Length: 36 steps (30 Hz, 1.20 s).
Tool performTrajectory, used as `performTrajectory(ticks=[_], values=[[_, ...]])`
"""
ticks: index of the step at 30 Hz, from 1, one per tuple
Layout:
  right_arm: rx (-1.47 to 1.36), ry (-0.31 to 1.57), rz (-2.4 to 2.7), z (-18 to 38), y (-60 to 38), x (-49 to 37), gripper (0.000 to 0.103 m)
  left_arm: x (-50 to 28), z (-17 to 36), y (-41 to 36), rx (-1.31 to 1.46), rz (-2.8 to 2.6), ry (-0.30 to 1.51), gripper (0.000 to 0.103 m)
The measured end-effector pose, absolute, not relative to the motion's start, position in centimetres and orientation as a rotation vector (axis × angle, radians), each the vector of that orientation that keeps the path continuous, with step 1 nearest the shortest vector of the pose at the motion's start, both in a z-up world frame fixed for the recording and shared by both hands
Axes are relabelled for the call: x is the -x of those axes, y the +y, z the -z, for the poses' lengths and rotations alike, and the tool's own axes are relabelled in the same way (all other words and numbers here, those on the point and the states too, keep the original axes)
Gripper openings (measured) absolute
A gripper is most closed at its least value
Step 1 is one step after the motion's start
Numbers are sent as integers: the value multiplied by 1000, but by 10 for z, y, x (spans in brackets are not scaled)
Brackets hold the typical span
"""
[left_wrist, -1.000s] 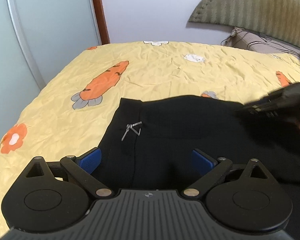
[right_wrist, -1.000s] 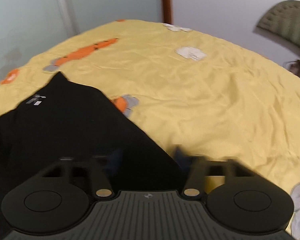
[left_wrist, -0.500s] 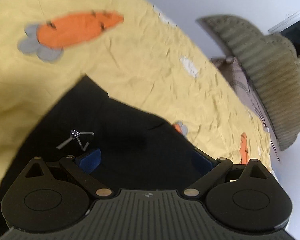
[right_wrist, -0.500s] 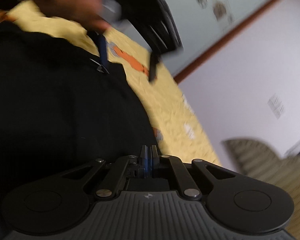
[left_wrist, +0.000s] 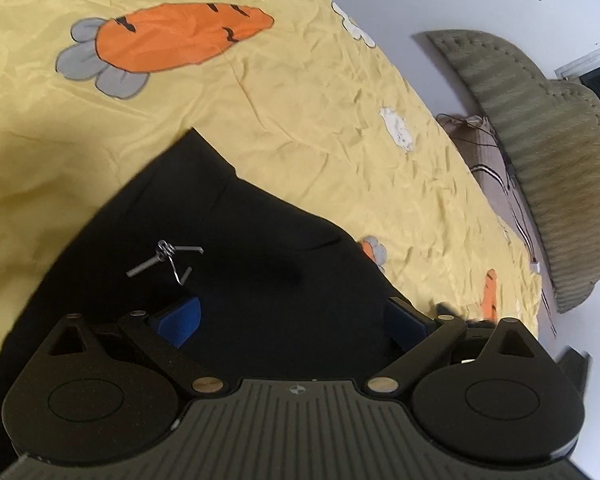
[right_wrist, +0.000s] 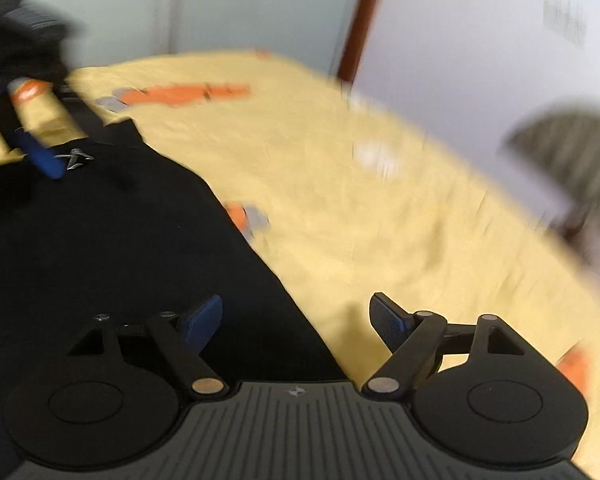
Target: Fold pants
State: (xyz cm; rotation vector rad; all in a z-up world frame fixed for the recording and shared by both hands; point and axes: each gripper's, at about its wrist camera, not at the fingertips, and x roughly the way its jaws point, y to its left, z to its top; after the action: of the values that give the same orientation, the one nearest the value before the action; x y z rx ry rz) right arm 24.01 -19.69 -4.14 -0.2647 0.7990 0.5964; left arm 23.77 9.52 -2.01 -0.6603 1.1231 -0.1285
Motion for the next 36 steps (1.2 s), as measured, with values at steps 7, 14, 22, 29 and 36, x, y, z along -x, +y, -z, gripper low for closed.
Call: performTrajectory(ticks=[7,14,22,29,36], values=[[568,621,-601,47,-161,-167,3,-252,36,105,784,145,1163,100],[1139,217,-465,64,-113,-40,3,-266,53,104,993,171,1216,102],[1188,149,-409,74,-103,-21,3,-261,53,111,1072,141,1205,9],[971,195,-443,37,-107,19,2,-171,2,121,848,234,1031,3],[850,249,-579,26,-98,120,2,-56,5,141,656,233,1054,3]])
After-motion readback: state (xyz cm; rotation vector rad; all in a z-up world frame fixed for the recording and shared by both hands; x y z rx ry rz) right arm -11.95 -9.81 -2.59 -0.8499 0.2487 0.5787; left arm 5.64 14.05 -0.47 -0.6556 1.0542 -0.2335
